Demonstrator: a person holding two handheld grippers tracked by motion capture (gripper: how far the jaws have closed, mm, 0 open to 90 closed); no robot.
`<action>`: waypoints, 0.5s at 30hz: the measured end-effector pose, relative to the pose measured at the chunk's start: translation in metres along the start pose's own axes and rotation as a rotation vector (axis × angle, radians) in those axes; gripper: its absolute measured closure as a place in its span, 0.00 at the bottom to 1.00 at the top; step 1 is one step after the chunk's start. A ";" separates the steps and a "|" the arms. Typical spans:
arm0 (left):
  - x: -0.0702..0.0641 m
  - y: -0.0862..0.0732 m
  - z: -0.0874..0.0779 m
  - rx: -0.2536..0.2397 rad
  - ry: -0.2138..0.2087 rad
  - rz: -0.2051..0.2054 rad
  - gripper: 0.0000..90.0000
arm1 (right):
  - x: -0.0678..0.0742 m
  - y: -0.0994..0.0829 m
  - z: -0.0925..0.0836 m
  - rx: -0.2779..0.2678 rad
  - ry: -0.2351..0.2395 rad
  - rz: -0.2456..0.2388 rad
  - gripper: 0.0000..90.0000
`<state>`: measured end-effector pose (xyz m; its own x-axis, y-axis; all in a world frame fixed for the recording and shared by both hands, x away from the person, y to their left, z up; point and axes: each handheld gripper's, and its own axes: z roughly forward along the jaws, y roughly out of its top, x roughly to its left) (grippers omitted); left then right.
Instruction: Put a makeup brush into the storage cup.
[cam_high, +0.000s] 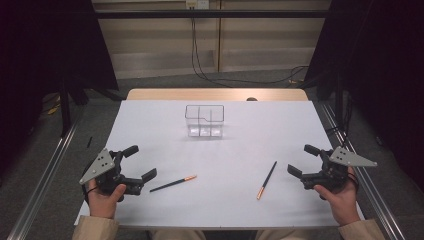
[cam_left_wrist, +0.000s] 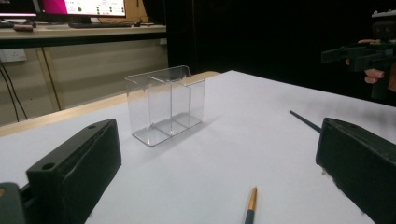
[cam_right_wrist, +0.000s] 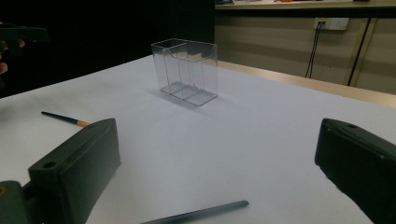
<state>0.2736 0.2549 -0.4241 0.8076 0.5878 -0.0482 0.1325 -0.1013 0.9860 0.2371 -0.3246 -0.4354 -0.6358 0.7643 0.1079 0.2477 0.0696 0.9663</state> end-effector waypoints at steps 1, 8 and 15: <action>0.000 0.000 0.000 -0.001 -0.002 0.000 0.00 | 0.000 -0.001 0.001 0.004 0.002 -0.006 0.00; -0.004 0.004 0.007 0.000 -0.021 0.000 0.00 | -0.001 0.000 0.005 0.006 0.016 -0.004 0.00; -0.003 0.008 0.021 0.015 -0.039 0.001 0.00 | 0.001 0.000 0.004 0.008 0.027 -0.021 0.00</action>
<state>0.2841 0.2354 -0.4197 0.8297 0.5557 -0.0532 0.1399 -0.1146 0.9835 0.2393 -0.3217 -0.4364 -0.6601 0.7453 0.0936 0.2400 0.0912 0.9665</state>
